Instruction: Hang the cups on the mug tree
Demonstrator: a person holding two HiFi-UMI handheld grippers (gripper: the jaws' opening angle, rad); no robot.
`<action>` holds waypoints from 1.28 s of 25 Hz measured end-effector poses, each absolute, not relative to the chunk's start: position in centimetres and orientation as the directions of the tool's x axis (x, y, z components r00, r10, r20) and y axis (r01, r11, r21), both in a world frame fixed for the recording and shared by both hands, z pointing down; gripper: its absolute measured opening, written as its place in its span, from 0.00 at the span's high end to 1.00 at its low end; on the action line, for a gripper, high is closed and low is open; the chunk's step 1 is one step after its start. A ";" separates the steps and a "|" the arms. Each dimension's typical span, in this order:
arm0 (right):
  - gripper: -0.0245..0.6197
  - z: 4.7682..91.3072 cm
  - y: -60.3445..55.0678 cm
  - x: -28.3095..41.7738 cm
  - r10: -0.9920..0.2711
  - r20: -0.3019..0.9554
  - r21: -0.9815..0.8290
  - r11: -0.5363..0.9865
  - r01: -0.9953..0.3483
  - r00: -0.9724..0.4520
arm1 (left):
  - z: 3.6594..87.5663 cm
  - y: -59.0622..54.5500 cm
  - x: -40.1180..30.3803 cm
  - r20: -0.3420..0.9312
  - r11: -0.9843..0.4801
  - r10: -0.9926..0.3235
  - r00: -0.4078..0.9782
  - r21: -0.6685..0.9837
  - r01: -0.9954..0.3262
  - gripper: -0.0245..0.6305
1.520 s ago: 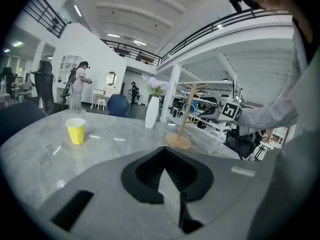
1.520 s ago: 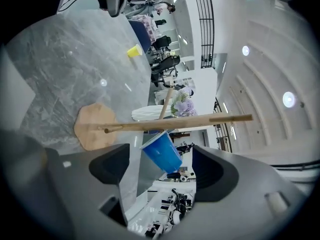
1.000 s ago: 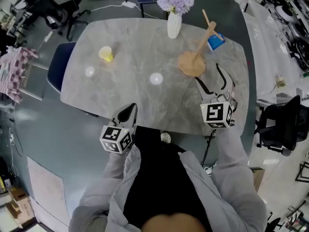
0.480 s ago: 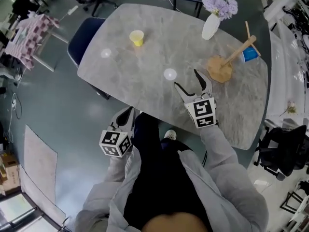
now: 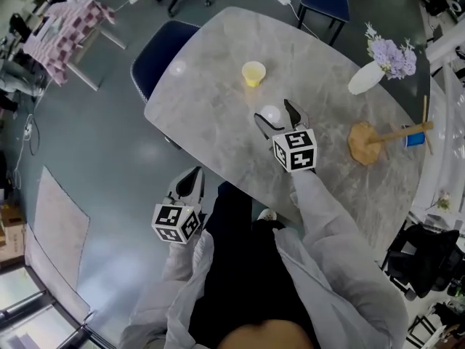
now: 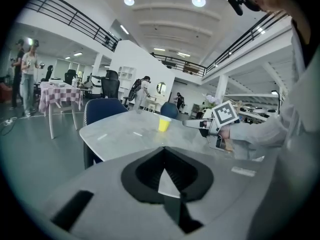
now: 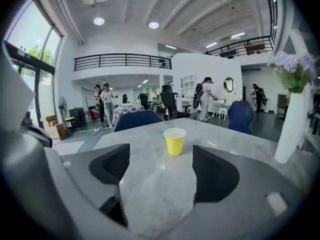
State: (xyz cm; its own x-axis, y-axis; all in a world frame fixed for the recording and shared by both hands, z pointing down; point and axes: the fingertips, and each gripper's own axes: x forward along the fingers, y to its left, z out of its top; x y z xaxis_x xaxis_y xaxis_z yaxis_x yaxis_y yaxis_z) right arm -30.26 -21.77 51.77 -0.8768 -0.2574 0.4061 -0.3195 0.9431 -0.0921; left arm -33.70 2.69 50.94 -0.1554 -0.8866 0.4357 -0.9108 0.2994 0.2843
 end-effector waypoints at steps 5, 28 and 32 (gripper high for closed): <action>0.31 54.6 -25.7 -35.3 -0.335 0.430 -0.128 0.897 -0.424 -0.838 | 50.9 2.5 -39.3 0.433 0.354 -0.877 -0.210 0.283 -0.892 0.96; 0.49 55.2 -31.1 -40.8 -0.413 0.400 -0.356 0.752 -0.554 -0.818 | 51.2 -0.3 -46.7 0.450 0.363 -0.869 -0.206 0.297 -0.883 0.96; 0.49 51.2 -30.8 -37.5 -0.428 0.321 -0.438 0.724 -0.533 -0.845 | 50.2 -1.9 -44.3 0.425 0.308 -0.890 -0.165 0.294 -0.905 0.96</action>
State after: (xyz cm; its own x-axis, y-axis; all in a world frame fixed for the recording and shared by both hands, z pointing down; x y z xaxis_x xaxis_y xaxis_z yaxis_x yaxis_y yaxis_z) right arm -37.53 -30.81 51.23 -0.8448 -0.4283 0.3207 -0.5332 0.7239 -0.4378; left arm -44.32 -1.93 50.19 -0.1648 -0.8899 0.4254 -0.9050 0.3080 0.2936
